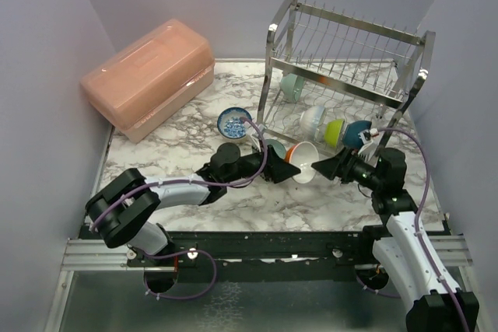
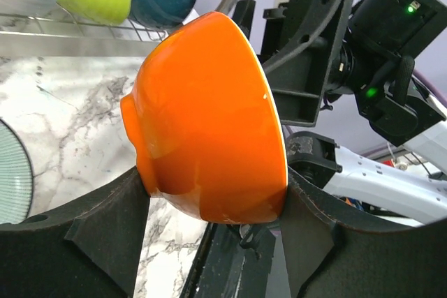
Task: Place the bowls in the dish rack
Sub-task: Pick up the bowl from the center of the board.
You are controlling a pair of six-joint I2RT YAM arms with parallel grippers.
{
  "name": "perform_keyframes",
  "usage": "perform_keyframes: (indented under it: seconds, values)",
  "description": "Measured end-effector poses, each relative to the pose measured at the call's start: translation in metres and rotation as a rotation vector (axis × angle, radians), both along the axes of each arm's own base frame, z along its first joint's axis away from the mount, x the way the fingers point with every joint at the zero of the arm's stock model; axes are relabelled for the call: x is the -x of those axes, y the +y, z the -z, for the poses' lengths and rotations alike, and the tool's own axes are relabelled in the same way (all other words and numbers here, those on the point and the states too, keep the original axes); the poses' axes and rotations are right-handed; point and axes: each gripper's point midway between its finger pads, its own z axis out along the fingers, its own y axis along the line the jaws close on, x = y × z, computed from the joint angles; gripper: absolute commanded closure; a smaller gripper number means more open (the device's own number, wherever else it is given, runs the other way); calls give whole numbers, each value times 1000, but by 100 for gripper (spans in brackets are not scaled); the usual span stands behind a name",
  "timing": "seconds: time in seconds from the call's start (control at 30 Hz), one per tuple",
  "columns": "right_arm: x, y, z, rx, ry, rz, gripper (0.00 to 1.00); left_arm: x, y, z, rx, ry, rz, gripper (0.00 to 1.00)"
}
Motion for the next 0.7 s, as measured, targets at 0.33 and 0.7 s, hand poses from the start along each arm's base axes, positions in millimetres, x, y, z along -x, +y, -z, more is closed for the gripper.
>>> perform_keyframes:
  seconds: [0.33, 0.7]
  values:
    - [-6, -17, -23, 89, -102, 92, 15, -31, 47, -10, -10, -39, -141, 100]
    - [-15, -79, -30, 199, -95, 492, 13, -32, 81, -27, -16, -139, -258, 100]
